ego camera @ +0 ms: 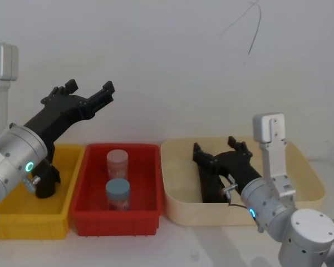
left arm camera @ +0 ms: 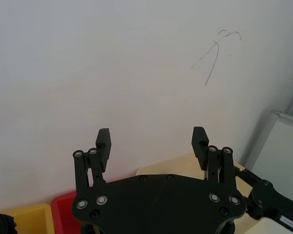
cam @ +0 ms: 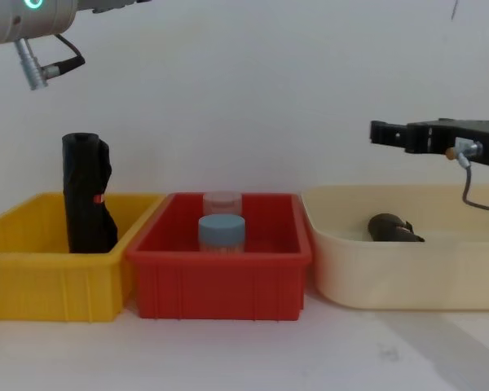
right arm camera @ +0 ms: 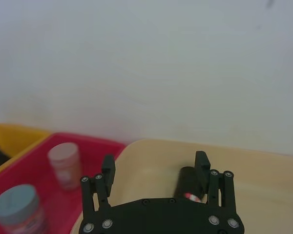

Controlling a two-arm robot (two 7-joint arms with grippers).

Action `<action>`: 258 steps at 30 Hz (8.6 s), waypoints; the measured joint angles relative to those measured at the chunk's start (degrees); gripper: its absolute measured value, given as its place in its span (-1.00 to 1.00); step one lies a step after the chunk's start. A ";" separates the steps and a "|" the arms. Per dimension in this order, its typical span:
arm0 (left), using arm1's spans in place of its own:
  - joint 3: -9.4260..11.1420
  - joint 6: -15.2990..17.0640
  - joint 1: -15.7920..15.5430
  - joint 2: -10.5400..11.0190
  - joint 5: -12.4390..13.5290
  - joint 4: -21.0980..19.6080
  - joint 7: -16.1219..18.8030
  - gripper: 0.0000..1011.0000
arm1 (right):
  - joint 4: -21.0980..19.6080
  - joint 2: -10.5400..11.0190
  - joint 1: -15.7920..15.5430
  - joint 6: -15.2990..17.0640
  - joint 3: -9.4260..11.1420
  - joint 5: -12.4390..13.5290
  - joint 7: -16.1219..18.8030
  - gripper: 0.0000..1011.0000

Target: Pick up the garbage bag with the one hand and transfer it to the other hand.

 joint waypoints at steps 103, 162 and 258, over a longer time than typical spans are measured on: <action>-0.09 0.00 0.22 0.08 0.01 -0.24 0.25 0.98 | 19.52 -14.48 12.86 18.42 -11.91 -8.27 1.68 0.42; -0.09 0.00 0.21 0.08 0.01 -0.24 0.25 0.98 | -2.46 -11.68 3.51 14.87 8.14 2.46 0.00 0.97; 0.85 2.84 5.42 3.10 -3.32 -0.93 -1.88 0.98 | -7.50 -2.30 -15.15 -21.94 -1.88 -6.43 6.62 0.98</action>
